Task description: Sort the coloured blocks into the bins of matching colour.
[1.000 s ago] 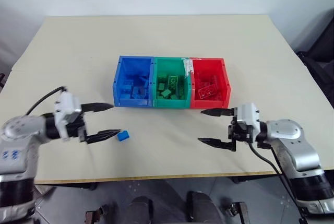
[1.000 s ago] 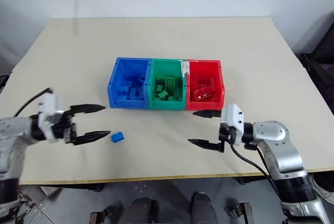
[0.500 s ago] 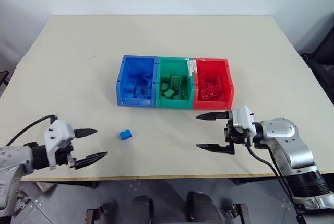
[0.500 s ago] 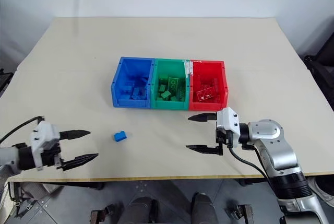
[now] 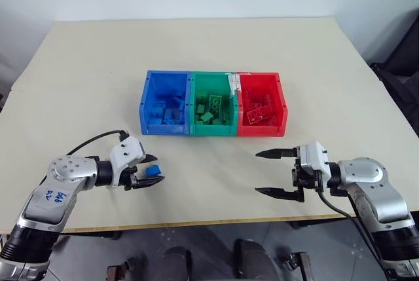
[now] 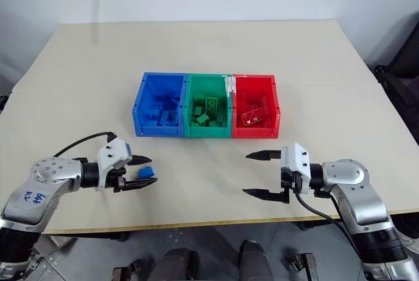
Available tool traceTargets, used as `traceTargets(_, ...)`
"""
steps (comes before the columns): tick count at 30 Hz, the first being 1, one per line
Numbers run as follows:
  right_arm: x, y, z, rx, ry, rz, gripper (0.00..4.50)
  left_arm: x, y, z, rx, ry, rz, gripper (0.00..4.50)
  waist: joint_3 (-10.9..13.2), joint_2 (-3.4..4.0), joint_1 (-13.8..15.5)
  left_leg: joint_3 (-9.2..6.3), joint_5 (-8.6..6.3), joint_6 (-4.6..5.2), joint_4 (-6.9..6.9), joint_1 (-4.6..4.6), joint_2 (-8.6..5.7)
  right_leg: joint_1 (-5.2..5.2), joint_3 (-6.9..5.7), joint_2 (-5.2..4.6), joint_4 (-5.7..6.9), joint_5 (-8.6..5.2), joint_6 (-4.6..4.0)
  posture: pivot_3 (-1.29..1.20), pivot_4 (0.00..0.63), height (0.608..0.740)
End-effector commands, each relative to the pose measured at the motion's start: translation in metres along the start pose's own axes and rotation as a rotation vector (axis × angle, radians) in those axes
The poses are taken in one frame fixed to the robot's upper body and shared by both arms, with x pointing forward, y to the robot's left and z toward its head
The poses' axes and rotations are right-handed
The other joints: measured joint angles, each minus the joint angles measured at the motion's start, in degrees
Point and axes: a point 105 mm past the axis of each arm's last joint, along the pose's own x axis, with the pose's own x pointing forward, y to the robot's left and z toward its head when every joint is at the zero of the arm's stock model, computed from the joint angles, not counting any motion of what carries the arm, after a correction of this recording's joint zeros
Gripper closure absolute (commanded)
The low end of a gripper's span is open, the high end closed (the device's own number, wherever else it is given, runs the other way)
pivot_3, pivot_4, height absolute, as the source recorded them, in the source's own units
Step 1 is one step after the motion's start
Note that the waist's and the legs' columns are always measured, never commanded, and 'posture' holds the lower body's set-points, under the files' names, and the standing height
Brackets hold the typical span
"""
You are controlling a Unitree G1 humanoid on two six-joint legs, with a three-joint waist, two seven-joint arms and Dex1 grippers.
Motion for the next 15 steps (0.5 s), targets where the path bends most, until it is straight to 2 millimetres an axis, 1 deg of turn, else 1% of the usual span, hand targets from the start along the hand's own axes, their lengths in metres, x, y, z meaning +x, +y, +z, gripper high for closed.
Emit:
traceTargets(1,-0.007,-0.001,0.012,-0.038,-0.012,-0.036,0.0,-0.001,-0.006,-0.016,-0.02,0.057,-0.028,2.51,0.0,0.01,0.0,-0.01,0.0,0.0,0.0,0.02,0.0,0.0,0.01,0.0,0.0,0.0,0.0,0.0,0.15,0.74)
traceTargets(4,-0.007,0.0,0.011,-0.033,-0.015,-0.05,0.0,-0.002,-0.006,-0.012,-0.004,0.018,-0.035,3.53,0.0,0.01,-0.2,-0.04,0.0,-0.01,0.0,0.03,0.02,0.0,0.02,0.0,0.0,0.0,0.0,0.0,0.15,0.74)
traceTargets(5,-0.006,-0.001,0.012,-0.036,-0.018,-0.059,0.0,-0.002,-0.007,-0.006,-0.021,-0.027,-0.046,3.57,0.0,0.01,-0.2,-0.05,0.0,0.0,0.0,0.03,0.02,0.0,0.02,0.0,0.01,0.0,0.0,0.0,0.15,0.74)
traceTargets(7,-0.005,-0.004,0.015,-0.031,-0.043,-0.088,0.0,-0.004,-0.008,0.014,-0.035,-0.141,-0.062,3.57,0.0,0.01,-0.1,-0.1,0.0,0.0,0.0,0.02,0.02,-0.01,0.03,0.0,0.0,0.0,0.0,0.0,0.15,0.74)
traceTargets(8,-0.004,-0.006,0.018,-0.028,-0.063,-0.108,0.0,-0.006,-0.004,0.023,-0.049,-0.191,-0.045,3.57,0.0,0.01,-0.1,-0.11,-0.01,0.0,0.0,0.01,0.02,-0.01,0.03,-0.01,0.01,0.0,0.0,0.0,0.15,0.74)
traceTargets(9,-0.003,-0.009,0.024,-0.021,-0.097,-0.137,0.0,-0.009,0.004,0.038,-0.047,-0.264,-0.012,3.57,0.0,0.0,-0.1,-0.13,-0.01,0.0,0.01,0.0,0.02,-0.01,0.02,-0.02,0.01,0.0,0.0,0.0,0.15,0.74)
traceTargets(10,-0.002,-0.011,0.028,-0.016,-0.12,-0.156,0.0,-0.012,0.009,0.048,-0.047,-0.312,0.01,3.57,0.0,0.0,0.1,-0.16,-0.01,0.0,0.03,-0.02,0.03,-0.01,0.01,-0.02,0.02,0.0,0.0,0.0,0.15,0.74)
traceTargets(13,0.001,-0.017,0.041,-0.008,-0.209,-0.238,0.0,-0.022,0.044,0.091,-0.05,-0.476,0.169,3.57,0.0,-0.02,1.2,-0.24,0.02,-0.04,0.1,-0.05,0.02,-0.02,-0.04,-0.01,0.08,0.0,0.0,0.0,0.15,0.74)
traceTargets(15,0.003,-0.02,0.045,-0.005,-0.239,-0.279,0.0,-0.024,0.061,0.111,-0.054,-0.533,0.241,3.57,0.0,-0.02,1.5,-0.36,0.03,-0.07,0.21,-0.06,-0.02,0.02,-0.11,0.01,0.16,0.0,0.0,0.0,0.15,0.74)
